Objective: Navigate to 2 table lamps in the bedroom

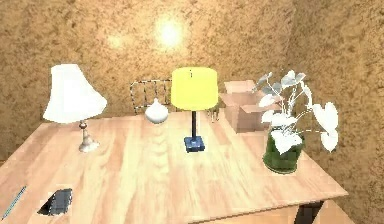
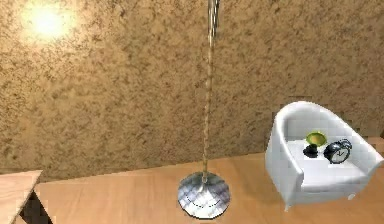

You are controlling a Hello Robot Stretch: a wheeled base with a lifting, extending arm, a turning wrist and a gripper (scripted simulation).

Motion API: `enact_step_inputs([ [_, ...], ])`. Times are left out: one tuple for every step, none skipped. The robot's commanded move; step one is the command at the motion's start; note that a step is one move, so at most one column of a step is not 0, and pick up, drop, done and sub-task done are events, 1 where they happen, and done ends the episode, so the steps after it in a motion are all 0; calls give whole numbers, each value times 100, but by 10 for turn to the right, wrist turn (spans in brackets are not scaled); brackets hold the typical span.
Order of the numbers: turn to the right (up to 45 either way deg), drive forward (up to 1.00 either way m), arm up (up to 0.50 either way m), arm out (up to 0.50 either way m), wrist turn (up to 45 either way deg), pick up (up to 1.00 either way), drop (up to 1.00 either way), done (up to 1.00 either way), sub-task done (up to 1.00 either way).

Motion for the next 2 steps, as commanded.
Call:
enact_step_inputs([
  [0,0,0,0,0,0,0,0,100],
  [-450,0,0,0,0,0,0,0,0],
])
